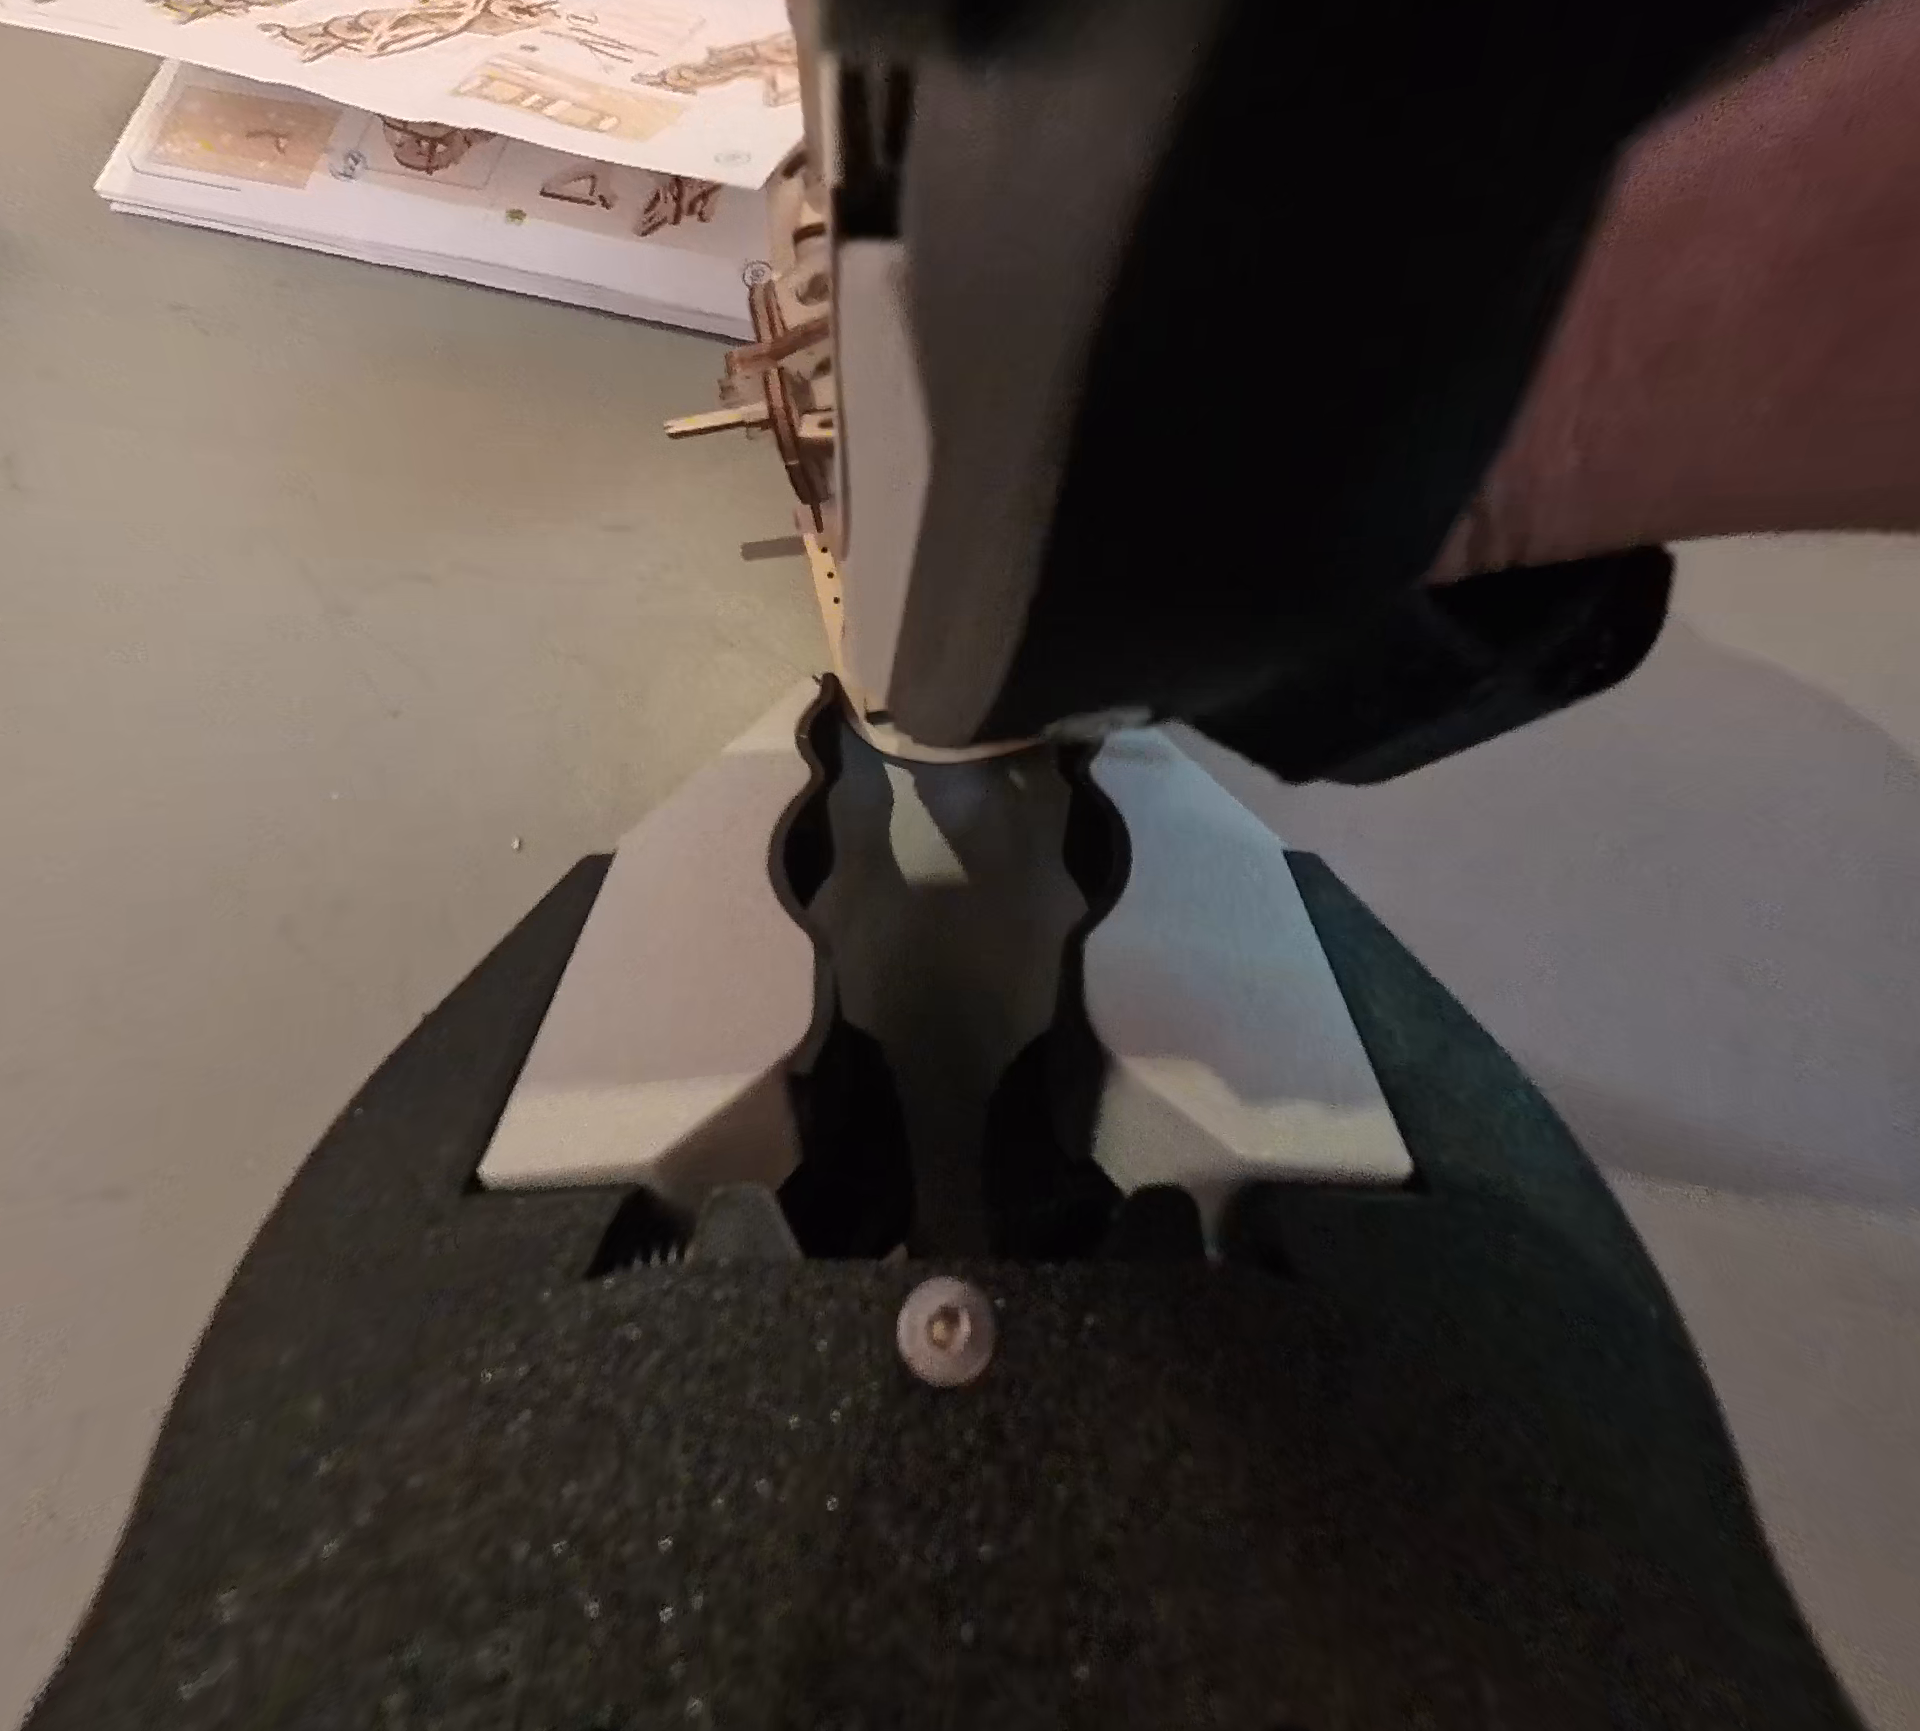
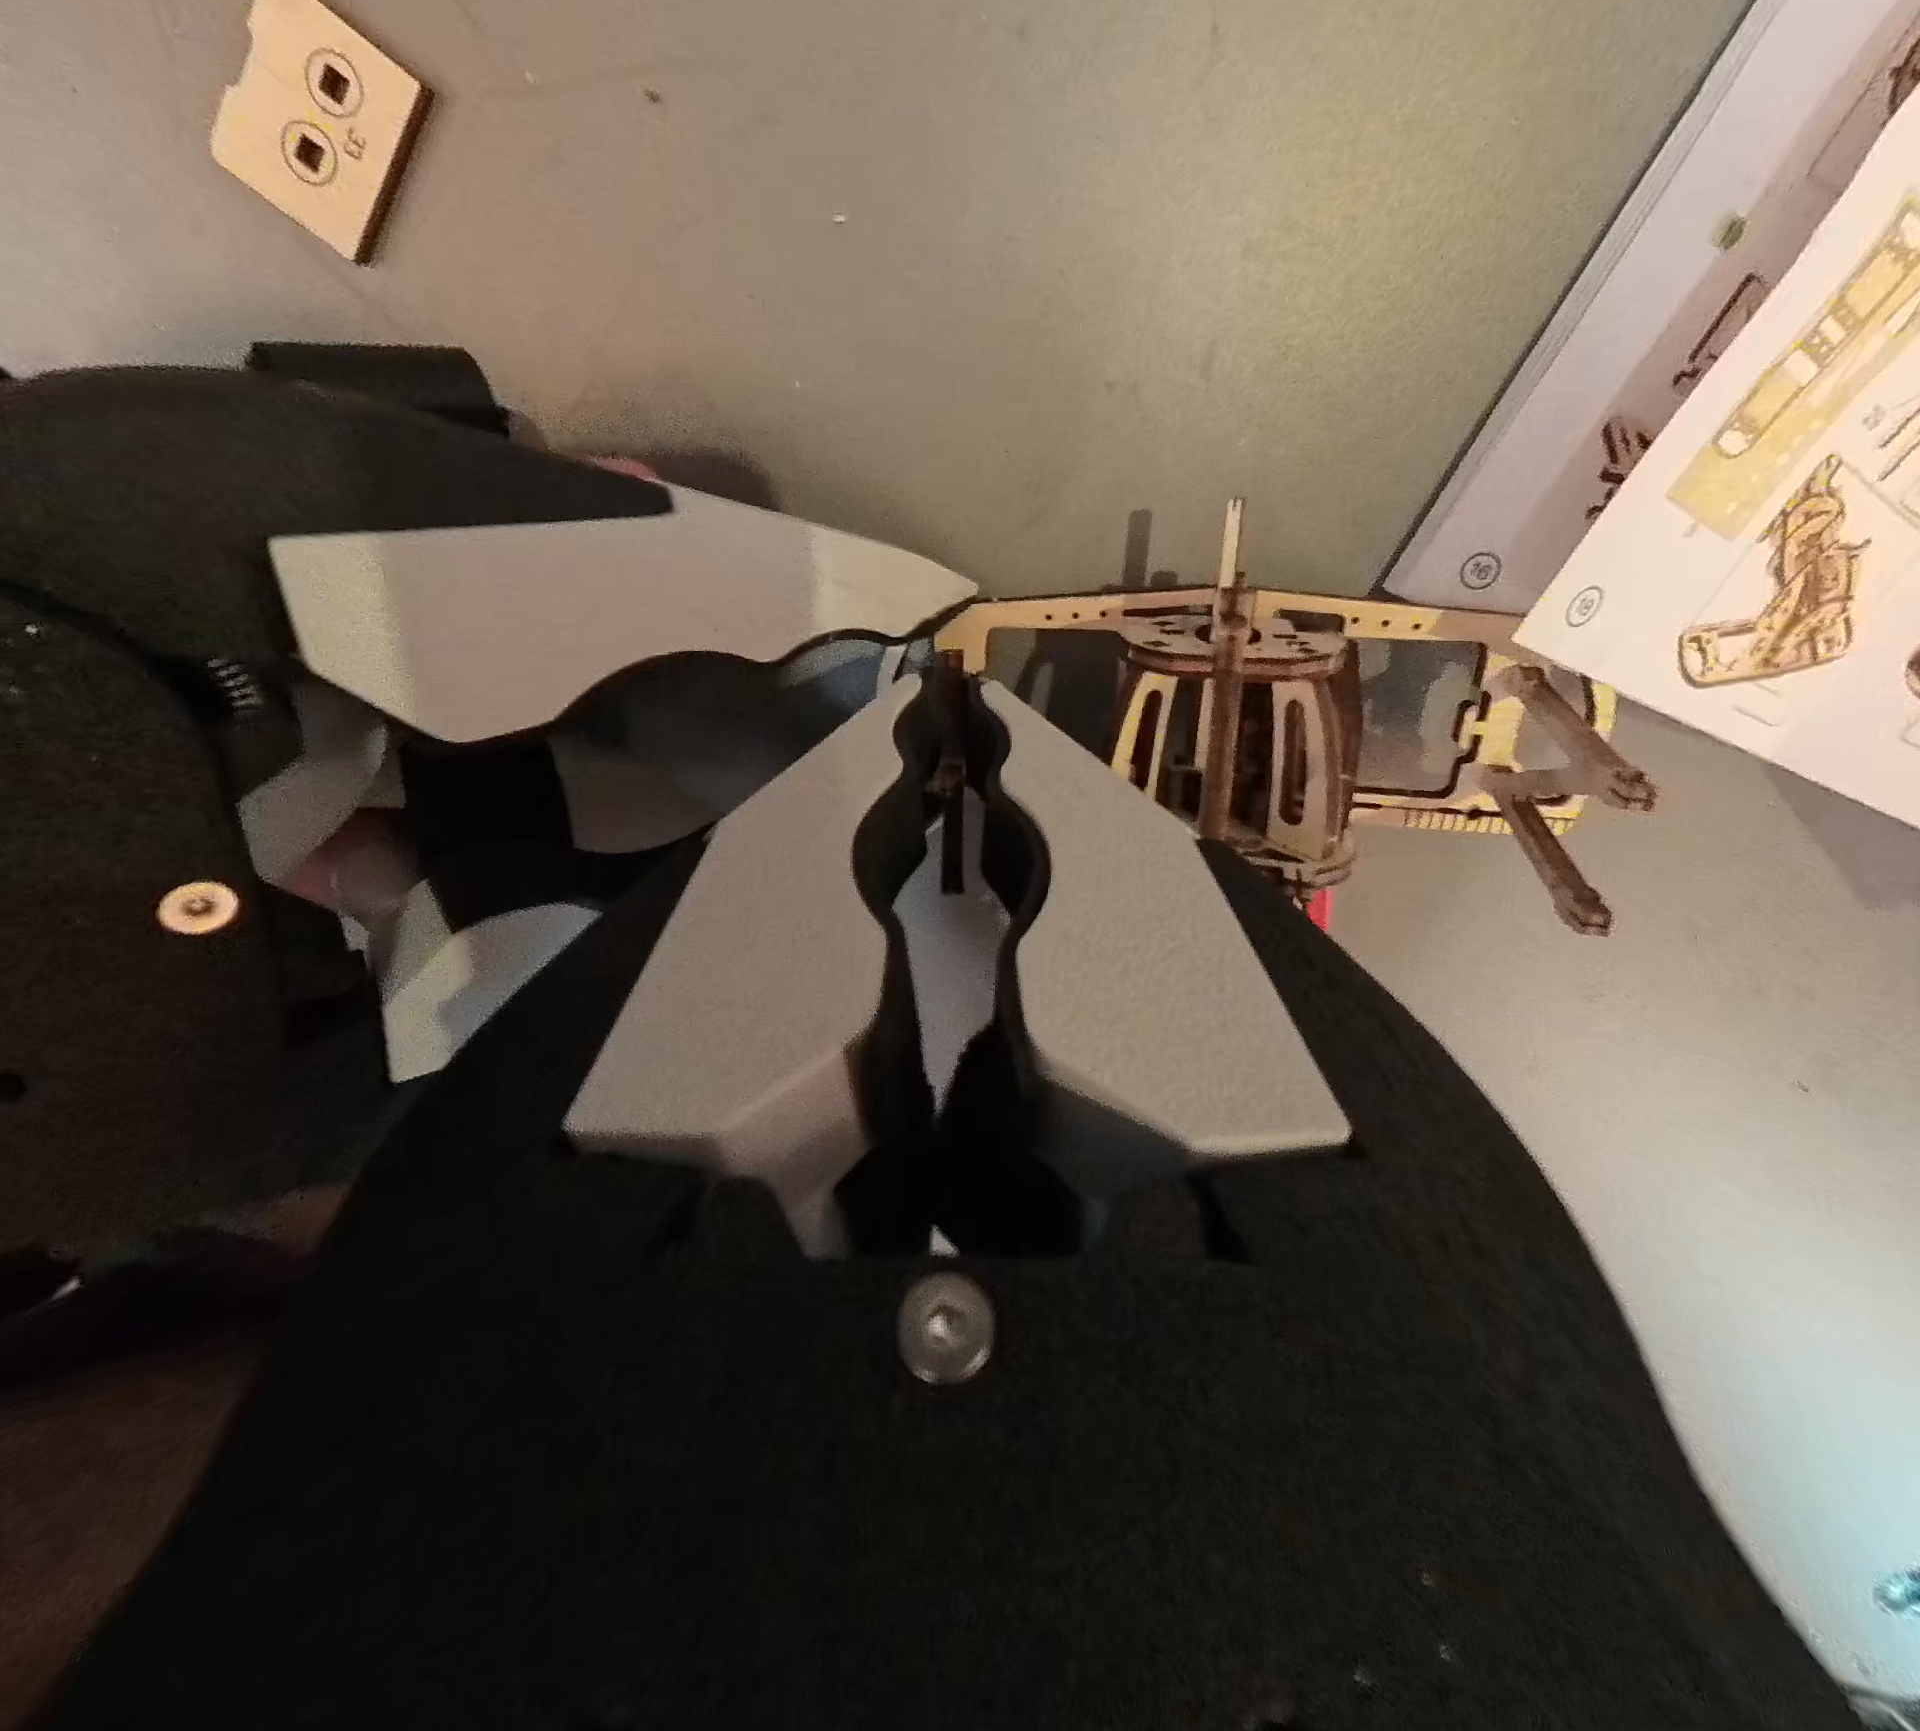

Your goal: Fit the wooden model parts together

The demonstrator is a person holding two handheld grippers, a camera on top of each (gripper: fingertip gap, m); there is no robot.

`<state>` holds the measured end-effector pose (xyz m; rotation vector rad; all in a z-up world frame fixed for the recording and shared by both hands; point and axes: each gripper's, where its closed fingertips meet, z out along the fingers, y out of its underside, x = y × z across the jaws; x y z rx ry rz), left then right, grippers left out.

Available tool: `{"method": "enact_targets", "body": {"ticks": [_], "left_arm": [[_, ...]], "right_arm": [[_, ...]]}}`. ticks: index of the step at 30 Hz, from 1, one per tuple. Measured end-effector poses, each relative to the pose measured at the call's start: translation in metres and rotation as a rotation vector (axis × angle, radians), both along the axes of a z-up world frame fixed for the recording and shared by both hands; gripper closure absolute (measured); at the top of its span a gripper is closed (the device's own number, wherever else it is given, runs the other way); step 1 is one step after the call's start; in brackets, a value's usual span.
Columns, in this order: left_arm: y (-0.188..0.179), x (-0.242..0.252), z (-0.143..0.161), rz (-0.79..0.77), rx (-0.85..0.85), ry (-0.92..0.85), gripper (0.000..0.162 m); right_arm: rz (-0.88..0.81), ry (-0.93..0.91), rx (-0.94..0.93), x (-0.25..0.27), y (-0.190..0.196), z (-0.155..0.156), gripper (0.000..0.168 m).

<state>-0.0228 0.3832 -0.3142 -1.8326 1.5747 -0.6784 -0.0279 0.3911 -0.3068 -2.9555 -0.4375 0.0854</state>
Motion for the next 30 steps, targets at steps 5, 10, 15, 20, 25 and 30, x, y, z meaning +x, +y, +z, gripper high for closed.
{"method": "enact_targets", "body": {"ticks": [5, 10, 15, 20, 25, 30], "left_arm": [[0.0001, 0.0000, 0.0000, 0.001, -0.001, 0.000, 0.123], [0.0001, 0.0001, 0.0000, 0.001, 0.000, 0.000, 0.123], [0.0000, 0.0001, 0.0000, 0.000, 0.002, 0.000, 0.123], [0.0001, 0.0002, 0.0000, 0.001, 0.003, 0.000, 0.123], [0.0000, 0.0002, 0.0001, 0.001, 0.002, 0.000, 0.124], [0.0000, 0.0004, 0.0002, 0.003, 0.005, 0.001, 0.123]], "right_arm": [[0.048, -0.007, 0.054, -0.0002, 0.0019, 0.0005, 0.167], [0.042, 0.035, 0.084, -0.0011, 0.0035, 0.0035, 0.166], [0.053, 0.007, 0.052, -0.0007, 0.0026, 0.0029, 0.167], [0.067, -0.046, 0.037, -0.0001, 0.0019, 0.0022, 0.167], [0.042, -0.036, 0.048, 0.0001, 0.0014, 0.0016, 0.167], [0.030, 0.010, 0.059, 0.0004, 0.0019, 0.0010, 0.167]]}}
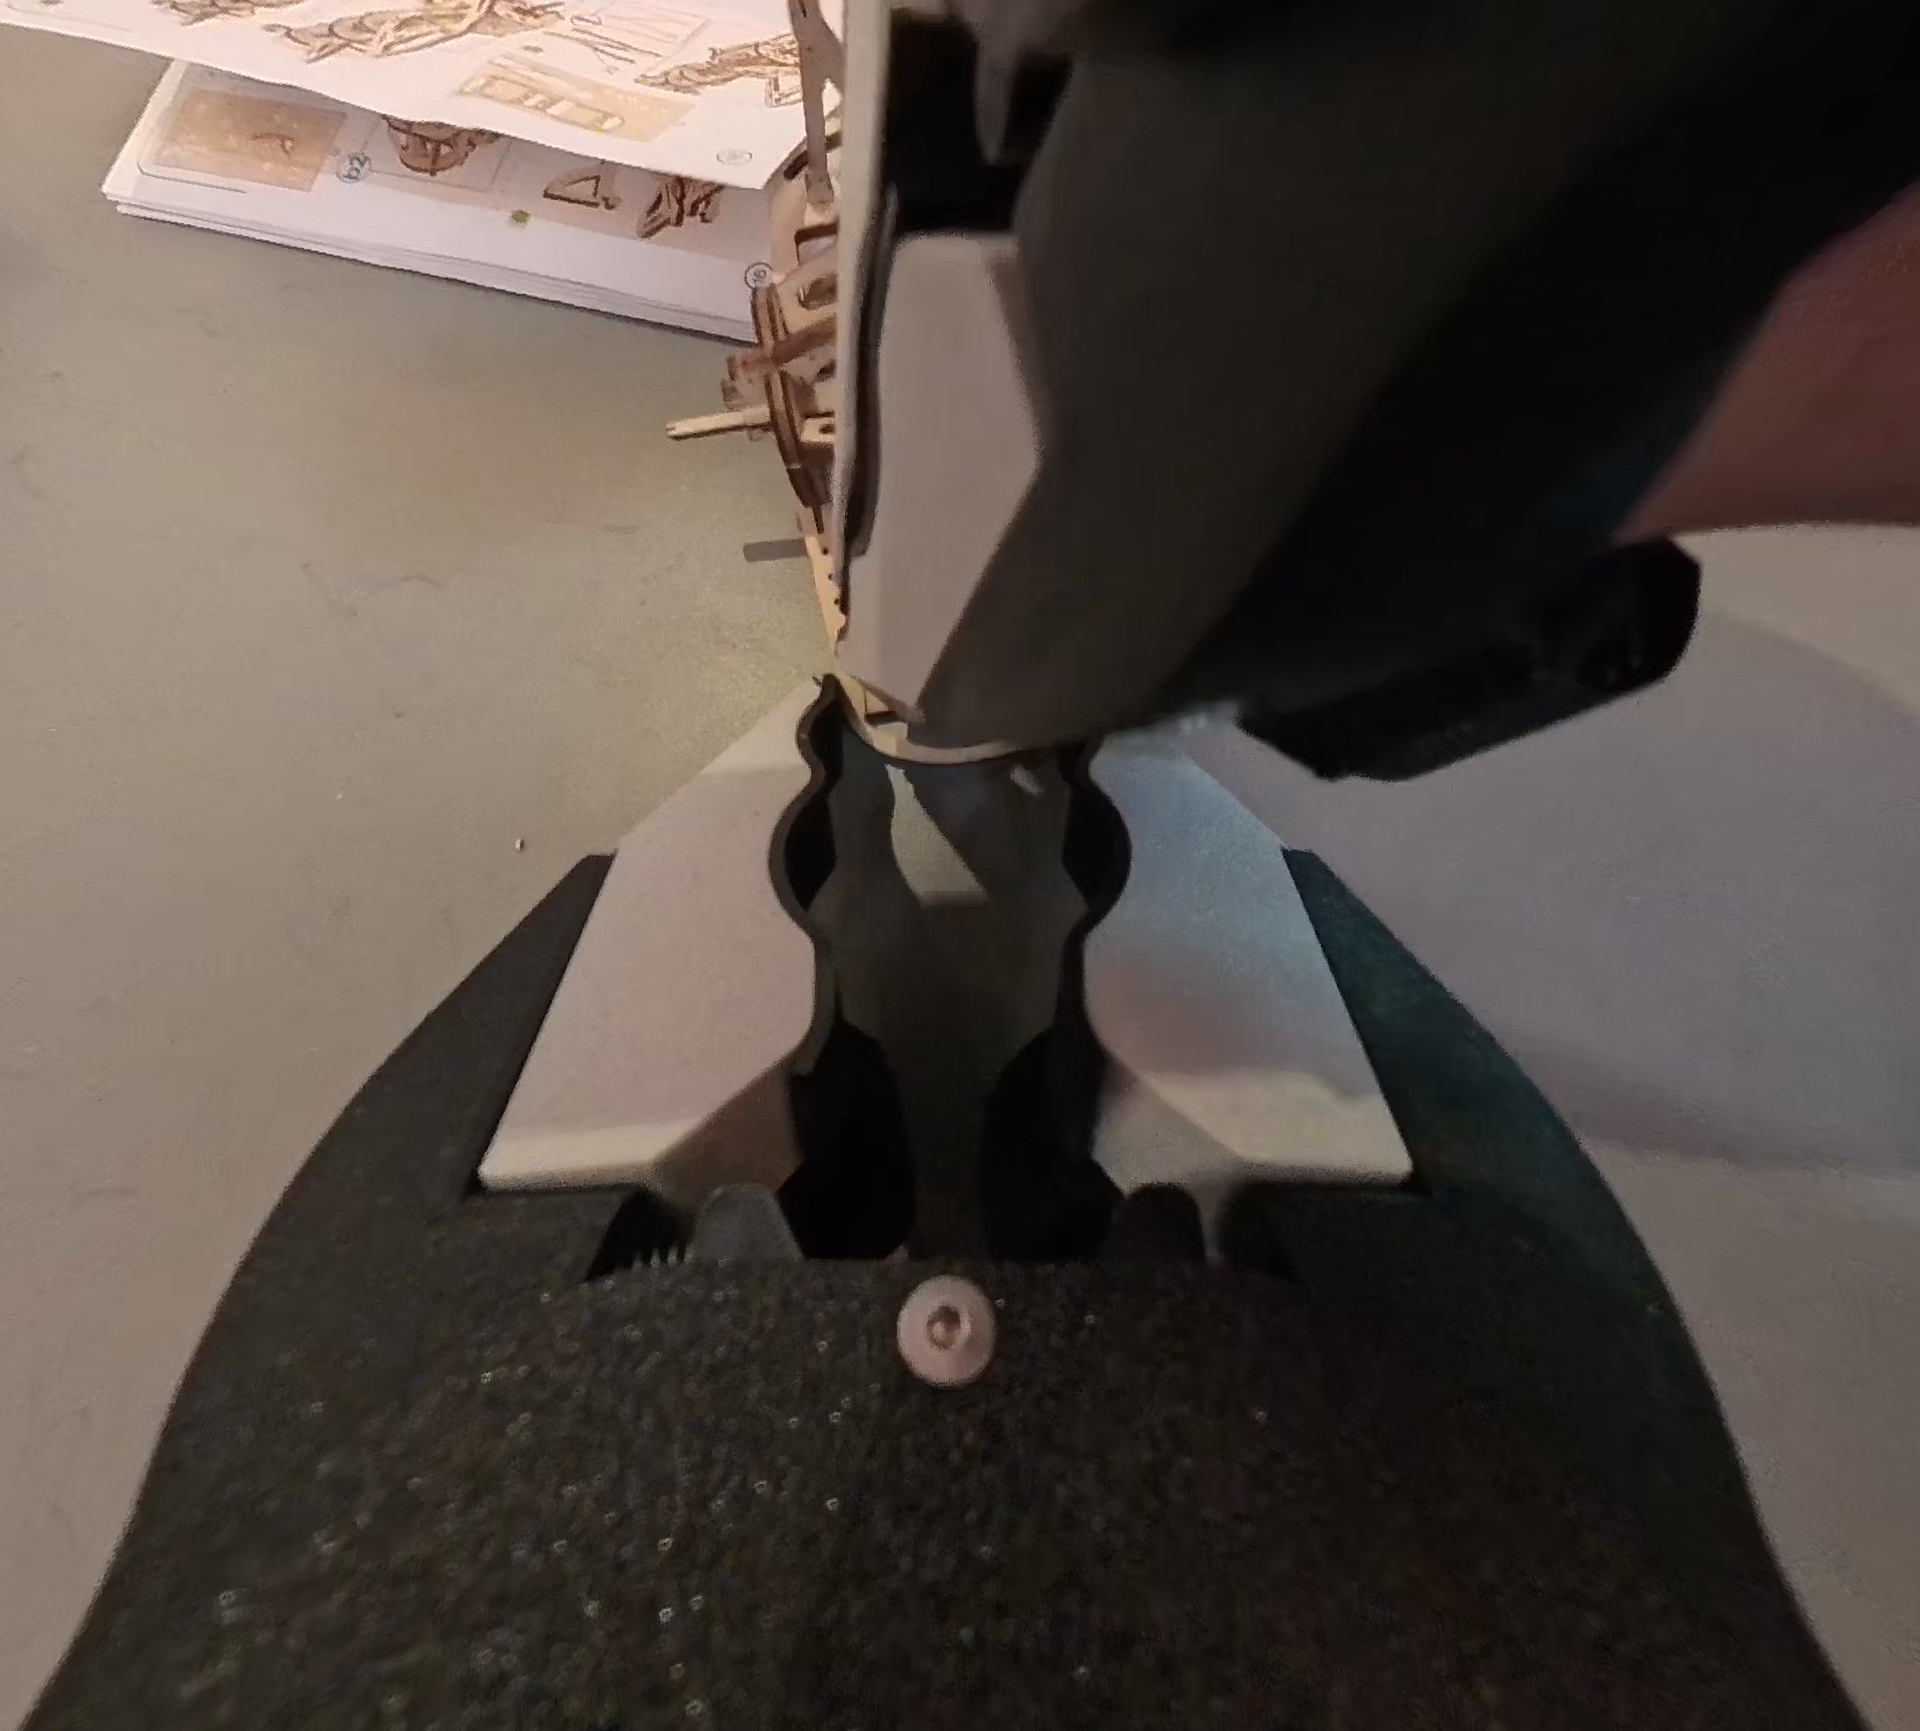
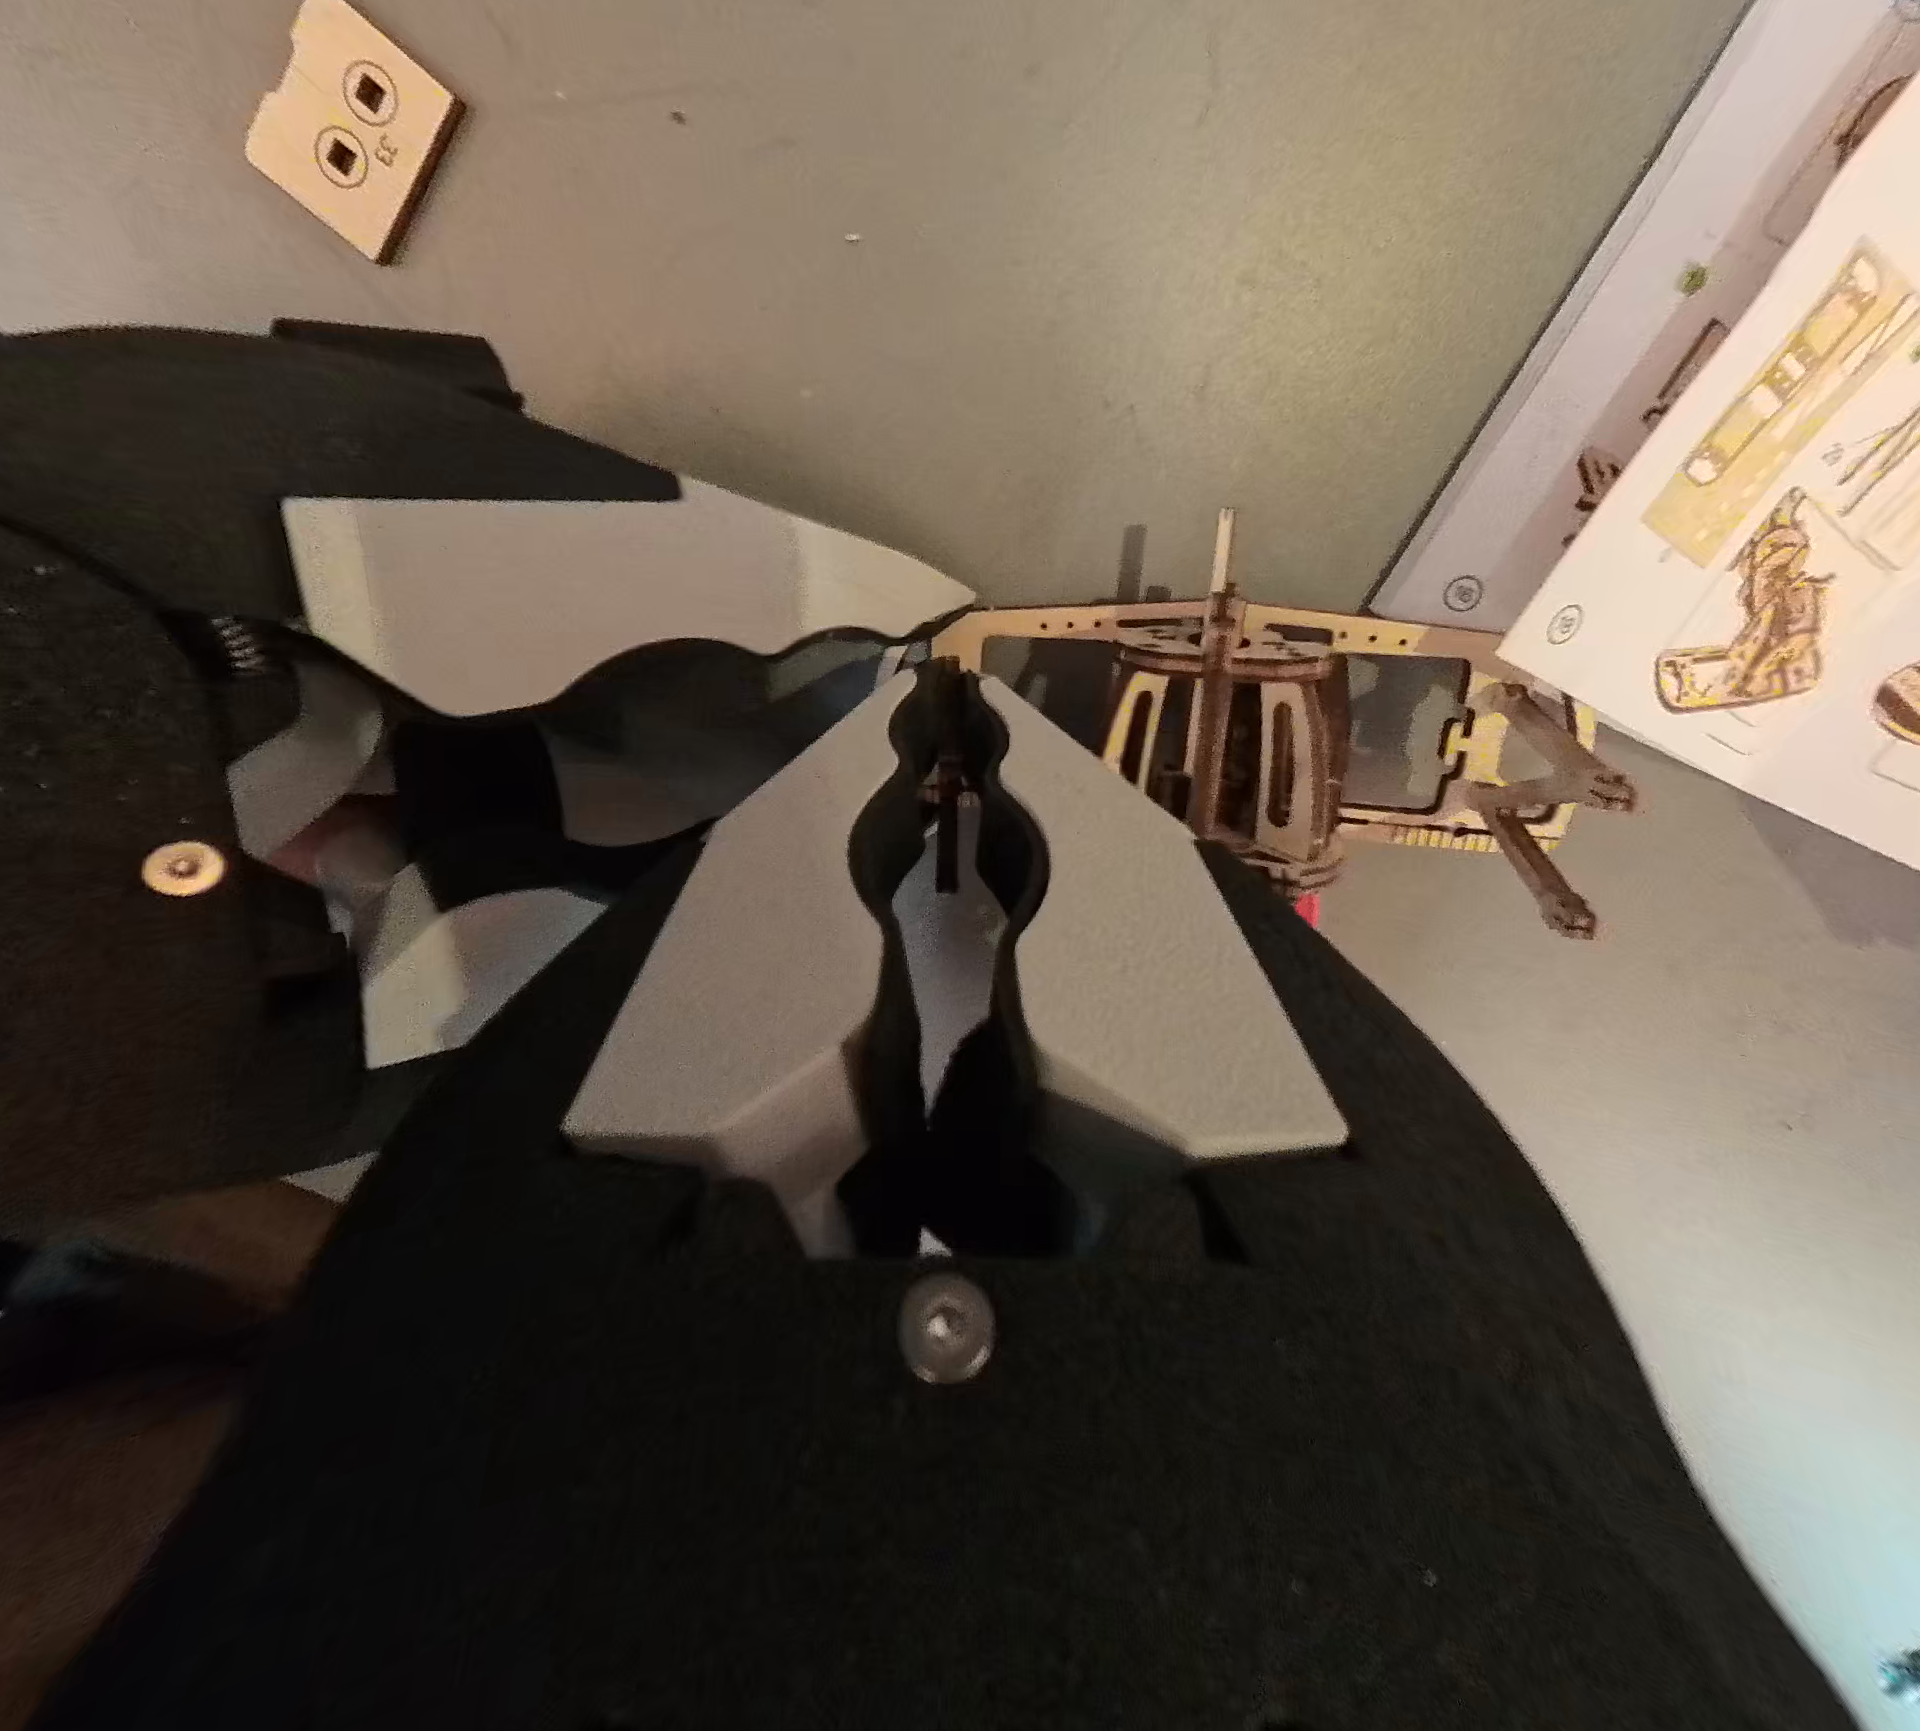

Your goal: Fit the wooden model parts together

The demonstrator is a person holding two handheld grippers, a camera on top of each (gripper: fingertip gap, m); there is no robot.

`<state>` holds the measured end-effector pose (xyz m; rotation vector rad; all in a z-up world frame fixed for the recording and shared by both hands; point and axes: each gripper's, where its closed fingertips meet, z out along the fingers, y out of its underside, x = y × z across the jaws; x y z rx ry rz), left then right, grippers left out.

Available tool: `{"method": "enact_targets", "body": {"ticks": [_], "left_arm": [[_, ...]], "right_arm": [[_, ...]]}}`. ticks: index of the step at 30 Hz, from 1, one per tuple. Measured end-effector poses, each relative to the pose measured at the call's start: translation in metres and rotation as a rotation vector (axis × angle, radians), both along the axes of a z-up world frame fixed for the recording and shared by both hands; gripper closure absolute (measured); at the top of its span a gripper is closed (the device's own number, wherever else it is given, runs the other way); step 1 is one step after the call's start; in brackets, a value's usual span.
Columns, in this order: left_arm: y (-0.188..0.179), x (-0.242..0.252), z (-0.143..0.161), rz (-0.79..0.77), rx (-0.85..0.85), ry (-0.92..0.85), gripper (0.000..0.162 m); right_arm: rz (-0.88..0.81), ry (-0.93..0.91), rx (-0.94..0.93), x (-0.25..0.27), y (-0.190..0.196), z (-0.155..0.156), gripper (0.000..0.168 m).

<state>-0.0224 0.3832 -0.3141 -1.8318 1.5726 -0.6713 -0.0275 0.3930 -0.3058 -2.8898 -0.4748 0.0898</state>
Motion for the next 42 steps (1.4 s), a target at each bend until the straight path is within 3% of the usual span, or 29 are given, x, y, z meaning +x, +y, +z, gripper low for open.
{"method": "enact_targets", "body": {"ticks": [8, 13, 15, 21, 23, 30, 34, 36, 42], "left_arm": [[0.001, 0.001, 0.000, 0.015, -0.007, -0.002, 0.123], [0.001, 0.000, 0.000, 0.069, -0.007, -0.001, 0.123], [0.001, -0.002, 0.001, 0.126, -0.006, 0.000, 0.123], [-0.027, 0.004, 0.003, 0.219, -0.092, -0.032, 0.120], [-0.040, 0.007, 0.004, 0.190, -0.109, -0.035, 0.107], [-0.046, -0.011, 0.005, 0.134, -0.089, -0.002, 0.108], [-0.047, -0.007, 0.020, -0.060, -0.155, -0.117, 0.132], [-0.040, -0.002, 0.022, -0.130, -0.139, -0.130, 0.132], [-0.037, 0.011, 0.028, -0.347, 0.005, -0.154, 0.145]], "right_arm": [[-0.016, 0.105, 0.034, -0.003, 0.001, 0.006, 0.163], [0.070, 0.108, 0.249, 0.011, -0.005, 0.053, 0.145], [0.100, 0.152, 0.333, 0.014, -0.017, 0.066, 0.146], [0.202, 0.278, 0.545, 0.014, -0.059, 0.061, 0.154], [0.271, 0.213, 0.578, 0.022, -0.068, 0.045, 0.156], [0.382, 0.029, 0.717, 0.033, -0.066, 0.032, 0.161], [0.365, 0.040, 0.679, 0.034, -0.066, 0.032, 0.163], [0.391, 0.061, 0.631, 0.033, -0.066, 0.027, 0.151], [0.434, 0.144, 0.573, 0.027, -0.058, 0.019, 0.143]]}}
